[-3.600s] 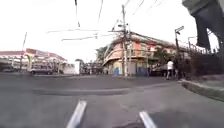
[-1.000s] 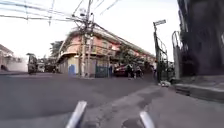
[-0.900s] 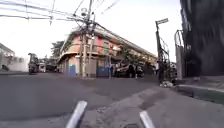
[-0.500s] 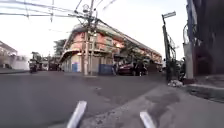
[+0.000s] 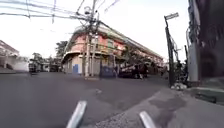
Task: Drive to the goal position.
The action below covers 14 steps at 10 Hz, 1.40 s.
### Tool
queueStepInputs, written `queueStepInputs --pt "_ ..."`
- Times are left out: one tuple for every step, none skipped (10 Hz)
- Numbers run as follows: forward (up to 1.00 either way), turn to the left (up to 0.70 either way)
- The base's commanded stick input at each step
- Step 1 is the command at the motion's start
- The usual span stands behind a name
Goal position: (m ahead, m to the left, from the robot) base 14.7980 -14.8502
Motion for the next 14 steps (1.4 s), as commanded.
queueStepInputs --pt "1.00 0.10" --pt "1.00 0.00" --pt "1.00 0.00" --pt "1.00 0.00" --pt "1.00 0.00" --pt "1.00 0.00" --pt "1.00 0.00" --pt "1.00 0.00" --pt "1.00 0.00" --pt "1.00 0.00" --pt "1.00 0.00" --pt "1.00 -0.16" --pt "1.00 -0.40" --pt "1.00 -0.40"
